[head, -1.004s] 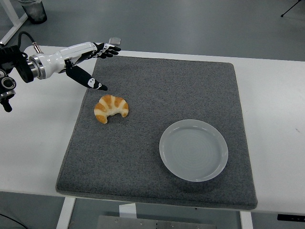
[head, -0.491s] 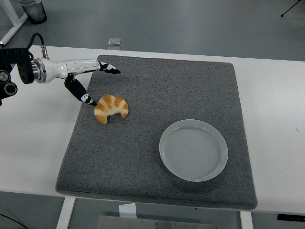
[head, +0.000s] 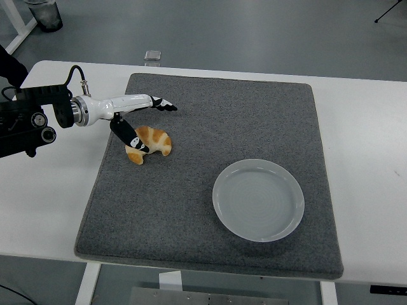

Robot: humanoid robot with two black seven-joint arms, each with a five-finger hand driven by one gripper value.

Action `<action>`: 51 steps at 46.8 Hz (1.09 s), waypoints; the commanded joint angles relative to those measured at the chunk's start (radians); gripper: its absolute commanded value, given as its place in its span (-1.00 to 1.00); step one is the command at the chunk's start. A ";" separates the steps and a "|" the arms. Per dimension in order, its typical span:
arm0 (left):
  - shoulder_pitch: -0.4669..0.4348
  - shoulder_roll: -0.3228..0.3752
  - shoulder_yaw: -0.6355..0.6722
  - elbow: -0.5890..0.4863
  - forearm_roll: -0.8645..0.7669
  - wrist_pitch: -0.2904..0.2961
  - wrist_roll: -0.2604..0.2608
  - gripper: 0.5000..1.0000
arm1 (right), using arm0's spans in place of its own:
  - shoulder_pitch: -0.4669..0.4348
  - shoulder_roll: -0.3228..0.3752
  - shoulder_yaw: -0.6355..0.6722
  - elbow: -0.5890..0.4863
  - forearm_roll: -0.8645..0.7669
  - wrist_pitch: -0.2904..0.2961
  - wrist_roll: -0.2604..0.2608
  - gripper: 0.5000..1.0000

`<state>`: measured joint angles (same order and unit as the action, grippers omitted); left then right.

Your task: Place the bread on the plate

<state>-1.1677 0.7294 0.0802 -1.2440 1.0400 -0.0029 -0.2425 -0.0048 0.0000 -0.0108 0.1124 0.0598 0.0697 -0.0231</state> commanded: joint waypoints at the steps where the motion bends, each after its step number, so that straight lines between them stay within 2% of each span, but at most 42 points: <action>1: 0.005 -0.007 0.001 0.000 0.000 0.003 0.000 0.96 | 0.000 0.000 0.000 0.000 0.000 -0.001 0.000 0.81; 15: 0.059 -0.027 -0.002 0.020 0.000 0.021 -0.001 0.95 | 0.000 0.000 0.000 0.000 0.000 0.001 0.000 0.81; 24: 0.077 -0.044 -0.002 0.058 -0.001 0.060 -0.015 0.92 | 0.000 0.000 0.000 0.000 0.000 0.001 0.000 0.82; 38: 0.123 -0.096 -0.005 0.136 -0.005 0.097 -0.047 0.58 | 0.000 0.000 0.000 0.000 0.000 -0.001 0.000 0.81; 48: 0.135 -0.111 -0.019 0.161 -0.049 0.098 -0.081 -0.37 | 0.000 0.000 0.000 0.000 0.000 -0.001 0.000 0.81; 51: 0.135 -0.111 -0.025 0.161 -0.049 0.097 -0.081 -0.73 | 0.000 0.000 0.000 0.000 0.000 -0.001 0.000 0.81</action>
<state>-1.0326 0.6183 0.0616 -1.0820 0.9933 0.0955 -0.3231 -0.0046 0.0000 -0.0107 0.1119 0.0598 0.0695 -0.0230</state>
